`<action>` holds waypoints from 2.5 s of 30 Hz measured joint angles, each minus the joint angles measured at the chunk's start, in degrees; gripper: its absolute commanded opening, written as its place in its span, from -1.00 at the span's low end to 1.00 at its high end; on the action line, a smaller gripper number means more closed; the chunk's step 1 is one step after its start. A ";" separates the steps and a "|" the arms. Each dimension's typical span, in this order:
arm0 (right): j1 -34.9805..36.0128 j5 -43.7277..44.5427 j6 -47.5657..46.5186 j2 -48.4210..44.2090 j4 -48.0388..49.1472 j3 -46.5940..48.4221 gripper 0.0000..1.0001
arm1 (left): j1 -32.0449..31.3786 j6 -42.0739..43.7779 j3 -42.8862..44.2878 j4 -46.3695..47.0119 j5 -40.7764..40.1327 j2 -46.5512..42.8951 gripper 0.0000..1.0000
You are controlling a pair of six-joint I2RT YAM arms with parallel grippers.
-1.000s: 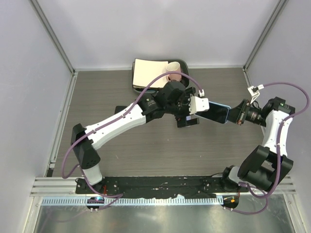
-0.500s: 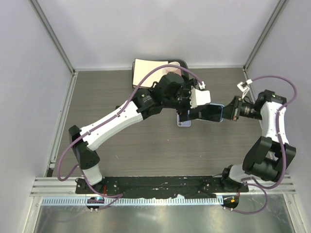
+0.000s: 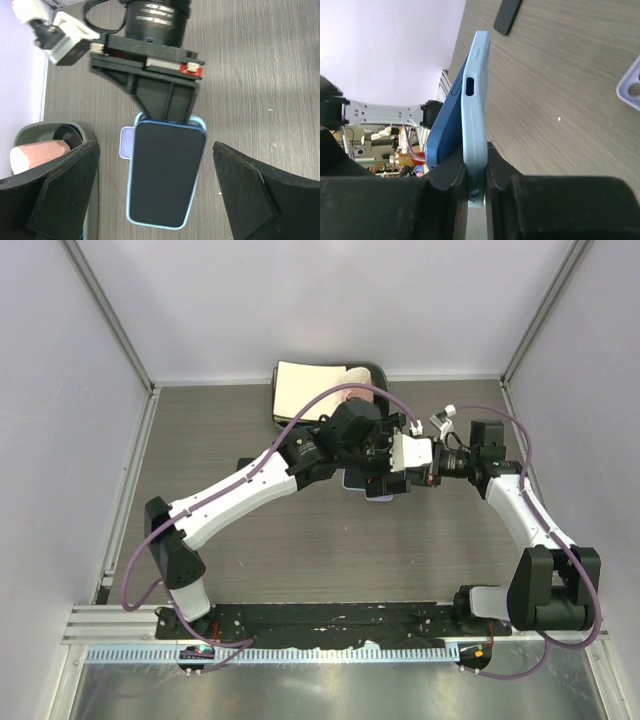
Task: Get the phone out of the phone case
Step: Remove the phone case from the phone.
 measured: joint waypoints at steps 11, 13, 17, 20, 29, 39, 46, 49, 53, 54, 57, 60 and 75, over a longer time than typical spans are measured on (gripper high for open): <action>1.99 2.01 10.10 1.81 11.98 1.62 -0.99 | 0.20 2.93 -6.01 0.04 -0.85 -1.03 0.99; 1.99 1.99 9.18 1.92 10.91 1.68 -0.98 | 0.63 3.82 -7.58 -0.02 -0.83 -1.03 0.99; 2.01 1.40 6.56 1.92 8.20 1.68 -0.98 | 2.14 4.81 -8.48 -0.07 0.07 -1.05 1.00; 2.03 1.07 3.65 1.92 5.31 1.75 -0.98 | 3.41 5.38 -8.46 -0.02 0.76 -1.05 1.00; 2.03 0.31 -1.11 1.92 -0.76 2.29 -0.98 | 4.31 5.29 -7.85 -0.04 3.41 -1.05 0.99; 3.63 0.28 -1.49 1.90 -0.85 2.89 -0.98 | 4.04 4.22 -7.67 -0.04 4.83 0.11 1.00; 4.09 0.31 -1.44 1.90 -0.79 2.89 -0.98 | 3.80 4.00 -7.23 -0.04 5.51 1.79 0.99; 4.09 0.31 -1.44 1.79 -0.79 2.89 -0.98 | 3.69 4.00 -7.23 -0.04 5.62 2.10 1.00; 4.09 0.28 -1.44 1.33 -0.66 2.89 -0.98 | 3.65 3.98 -7.23 -0.04 5.70 2.12 0.71; 4.09 0.28 -1.46 1.27 -0.61 2.89 -0.98 | 3.65 3.98 -7.23 -0.04 5.70 2.12 0.55; 4.09 0.33 -1.49 1.25 -0.61 2.89 -0.98 | 3.67 3.82 -7.21 -0.04 5.77 2.12 0.13; 4.07 0.39 -1.49 1.25 -0.59 2.89 -0.98 | 3.67 3.91 -7.19 -0.07 6.12 2.12 -0.13; 4.26 2.16 -3.91 1.29 -3.17 2.95 -0.98 | 4.52 -0.90 -8.70 1.11 9.03 1.92 -1.00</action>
